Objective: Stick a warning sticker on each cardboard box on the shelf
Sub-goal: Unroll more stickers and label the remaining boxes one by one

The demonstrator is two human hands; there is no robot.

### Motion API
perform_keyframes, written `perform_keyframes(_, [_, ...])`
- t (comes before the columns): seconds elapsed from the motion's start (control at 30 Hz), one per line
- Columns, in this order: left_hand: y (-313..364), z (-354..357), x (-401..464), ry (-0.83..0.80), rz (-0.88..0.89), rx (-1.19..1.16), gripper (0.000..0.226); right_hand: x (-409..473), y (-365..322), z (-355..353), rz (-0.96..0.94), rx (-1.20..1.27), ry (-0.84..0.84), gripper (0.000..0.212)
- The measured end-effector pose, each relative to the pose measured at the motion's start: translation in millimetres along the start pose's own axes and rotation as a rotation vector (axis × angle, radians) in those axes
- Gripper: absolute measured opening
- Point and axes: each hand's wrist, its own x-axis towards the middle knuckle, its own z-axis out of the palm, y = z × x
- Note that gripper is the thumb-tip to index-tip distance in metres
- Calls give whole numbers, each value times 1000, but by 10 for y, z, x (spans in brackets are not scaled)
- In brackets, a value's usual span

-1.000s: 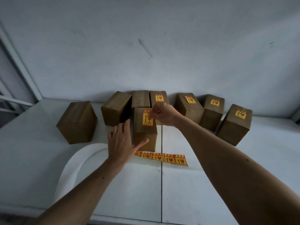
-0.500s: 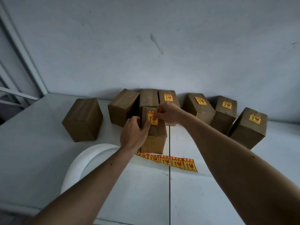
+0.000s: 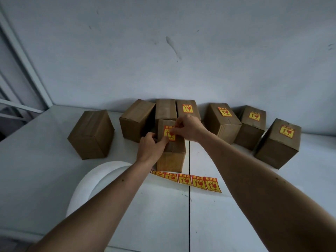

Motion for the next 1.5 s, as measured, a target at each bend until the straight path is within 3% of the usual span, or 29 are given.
perform_keyframes(0.1, [1, -6, 4, -24, -21, -68, 54, 5, 30, 92, 103, 145, 136, 41])
perform_keyframes(0.27, [-24, 5, -16, -52, -25, -146, 46, 56, -27, 249, 253, 45, 304, 61])
perform_keyframes(0.47, [-5, -13, -31, -108, -107, -300, 44, 8, 0, 220, 309, 321, 169, 77])
perform_keyframes(0.6, [14, -8, -19, -72, -97, -214, 38, -77, 59, 99, 369, 550, -46, 60])
perform_keyframes(0.73, [89, -33, 46, -66, -145, -119, 35, -109, 176, 66, 404, 748, -167, 65])
perform_keyframes(0.87, [182, -33, 127, -72, -152, -79, 53, -103, 161, 128, 384, 698, -75, 60])
perform_keyframes(1.17, [257, -113, 101, -139, -154, -70, 48, -26, 96, 278, 379, 560, 237, 20])
perform_keyframes(1.33, [284, -156, 22, -151, -137, -46, 47, -108, 96, 222, 393, 601, 157, 14])
perform_keyframes(1.5, [334, -114, -198, -176, -57, -24, 52, -396, 193, 6, 404, 759, 40, 30])
